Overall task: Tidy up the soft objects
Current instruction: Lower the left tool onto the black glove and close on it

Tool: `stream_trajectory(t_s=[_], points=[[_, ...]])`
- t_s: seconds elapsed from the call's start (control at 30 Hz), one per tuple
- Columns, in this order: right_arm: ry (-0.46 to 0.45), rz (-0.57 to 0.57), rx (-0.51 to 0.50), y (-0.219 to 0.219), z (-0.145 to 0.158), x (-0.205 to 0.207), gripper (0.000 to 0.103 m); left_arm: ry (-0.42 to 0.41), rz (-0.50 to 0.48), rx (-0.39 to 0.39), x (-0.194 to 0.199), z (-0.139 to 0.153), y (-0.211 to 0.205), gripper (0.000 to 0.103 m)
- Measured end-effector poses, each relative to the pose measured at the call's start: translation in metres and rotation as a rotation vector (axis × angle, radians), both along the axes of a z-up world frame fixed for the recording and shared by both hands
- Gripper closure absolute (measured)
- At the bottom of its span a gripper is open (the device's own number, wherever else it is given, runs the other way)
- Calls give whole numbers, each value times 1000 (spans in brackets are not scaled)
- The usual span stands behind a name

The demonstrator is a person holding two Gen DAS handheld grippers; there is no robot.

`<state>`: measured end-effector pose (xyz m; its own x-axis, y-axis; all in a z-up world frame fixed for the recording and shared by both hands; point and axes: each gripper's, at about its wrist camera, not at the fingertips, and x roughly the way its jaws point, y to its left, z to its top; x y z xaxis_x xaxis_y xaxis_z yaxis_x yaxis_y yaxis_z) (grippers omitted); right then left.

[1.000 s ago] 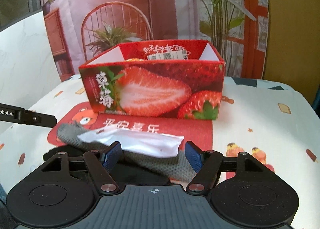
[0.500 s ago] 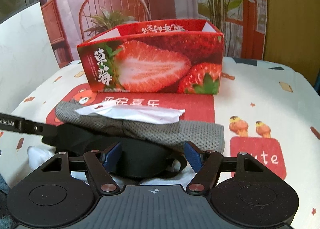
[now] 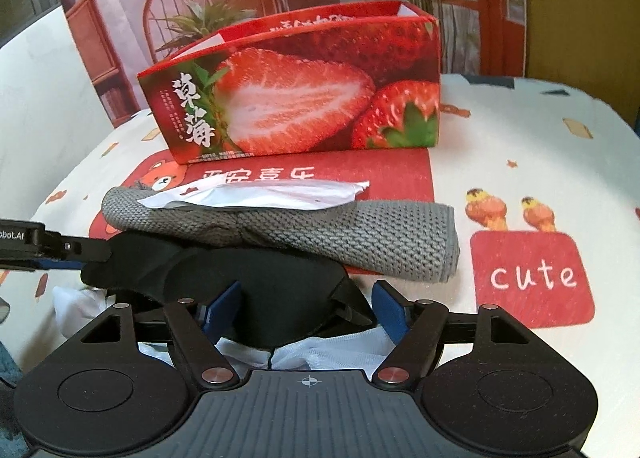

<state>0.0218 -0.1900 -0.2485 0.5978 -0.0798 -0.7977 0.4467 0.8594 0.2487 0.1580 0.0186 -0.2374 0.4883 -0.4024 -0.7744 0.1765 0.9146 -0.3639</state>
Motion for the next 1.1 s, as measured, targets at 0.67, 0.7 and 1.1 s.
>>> stream_trajectory(t_s=[0.67,0.7,1.1], points=[[-31,18,61,-4,4,7,57,-21,-21,-62,1,-2,2,67],[-41,22,62,-4,7,7,62,-37,-26,-61,-1,1,2,70],[-105,81,44,-3,40,12,74,-159,-44,-53,-17,28,5,86]])
